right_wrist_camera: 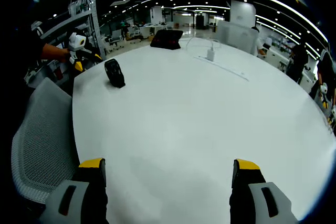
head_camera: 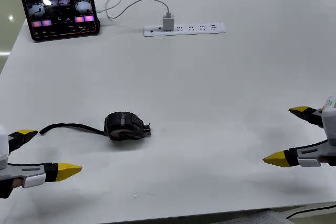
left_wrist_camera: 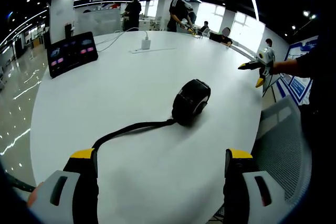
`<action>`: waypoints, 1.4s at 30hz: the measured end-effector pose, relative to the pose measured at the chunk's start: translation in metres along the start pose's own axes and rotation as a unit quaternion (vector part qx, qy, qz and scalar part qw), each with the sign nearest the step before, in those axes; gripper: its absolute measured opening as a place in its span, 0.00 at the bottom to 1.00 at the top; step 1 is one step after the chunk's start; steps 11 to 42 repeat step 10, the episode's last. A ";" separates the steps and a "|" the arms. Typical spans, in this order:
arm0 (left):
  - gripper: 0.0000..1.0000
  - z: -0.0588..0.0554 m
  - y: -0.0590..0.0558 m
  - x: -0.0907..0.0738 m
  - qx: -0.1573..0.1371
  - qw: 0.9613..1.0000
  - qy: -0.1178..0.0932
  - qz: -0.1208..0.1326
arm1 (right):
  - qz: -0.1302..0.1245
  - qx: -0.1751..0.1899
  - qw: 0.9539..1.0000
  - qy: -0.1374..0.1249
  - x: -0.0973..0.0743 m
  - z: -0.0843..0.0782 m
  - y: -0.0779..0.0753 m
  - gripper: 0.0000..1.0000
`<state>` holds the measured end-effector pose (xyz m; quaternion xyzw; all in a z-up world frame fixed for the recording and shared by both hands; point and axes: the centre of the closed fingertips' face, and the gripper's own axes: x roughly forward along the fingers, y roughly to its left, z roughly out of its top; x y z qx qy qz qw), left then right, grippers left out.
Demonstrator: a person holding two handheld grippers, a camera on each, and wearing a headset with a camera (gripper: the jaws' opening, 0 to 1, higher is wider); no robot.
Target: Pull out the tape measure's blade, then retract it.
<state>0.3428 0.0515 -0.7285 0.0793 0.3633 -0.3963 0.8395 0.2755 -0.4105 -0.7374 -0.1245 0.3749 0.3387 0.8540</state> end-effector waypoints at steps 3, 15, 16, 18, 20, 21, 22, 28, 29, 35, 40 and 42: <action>0.99 0.000 0.000 0.000 -0.001 1.000 0.000 0.000 | 0.001 -0.001 1.000 -0.002 0.000 0.002 0.001 0.99; 0.99 -0.001 0.004 -0.002 0.011 1.000 0.002 0.007 | 0.001 -0.003 1.000 -0.003 0.000 0.004 0.000 0.99; 0.99 -0.001 0.004 -0.002 0.011 1.000 0.002 0.007 | 0.001 -0.003 1.000 -0.003 0.000 0.004 0.000 0.99; 0.99 -0.001 0.004 -0.002 0.011 1.000 0.002 0.007 | 0.001 -0.003 1.000 -0.003 0.000 0.004 0.000 0.99; 0.99 -0.001 0.004 -0.002 0.011 1.000 0.002 0.007 | 0.001 -0.003 1.000 -0.003 0.000 0.004 0.000 0.99; 0.99 -0.001 0.004 -0.002 0.011 1.000 0.002 0.007 | 0.001 -0.003 1.000 -0.003 0.000 0.004 0.000 0.99; 0.99 -0.001 0.004 -0.002 0.011 1.000 0.002 0.007 | 0.001 -0.003 1.000 -0.003 0.000 0.004 0.000 0.99; 0.99 -0.001 0.004 -0.002 0.011 1.000 0.002 0.007 | 0.001 -0.003 1.000 -0.003 0.000 0.004 0.000 0.99; 0.99 -0.001 0.004 -0.002 0.011 1.000 0.002 0.007 | 0.001 -0.003 1.000 -0.003 0.000 0.004 0.000 0.99; 0.99 -0.001 0.004 -0.002 0.011 1.000 0.002 0.007 | 0.001 -0.003 1.000 -0.003 0.000 0.004 0.000 0.99; 0.99 -0.001 0.004 -0.002 0.011 1.000 0.002 0.007 | 0.001 -0.003 1.000 -0.003 0.000 0.004 0.000 0.99; 0.99 -0.001 0.004 -0.002 0.011 1.000 0.002 0.007 | 0.001 -0.003 1.000 -0.003 0.000 0.004 0.000 0.99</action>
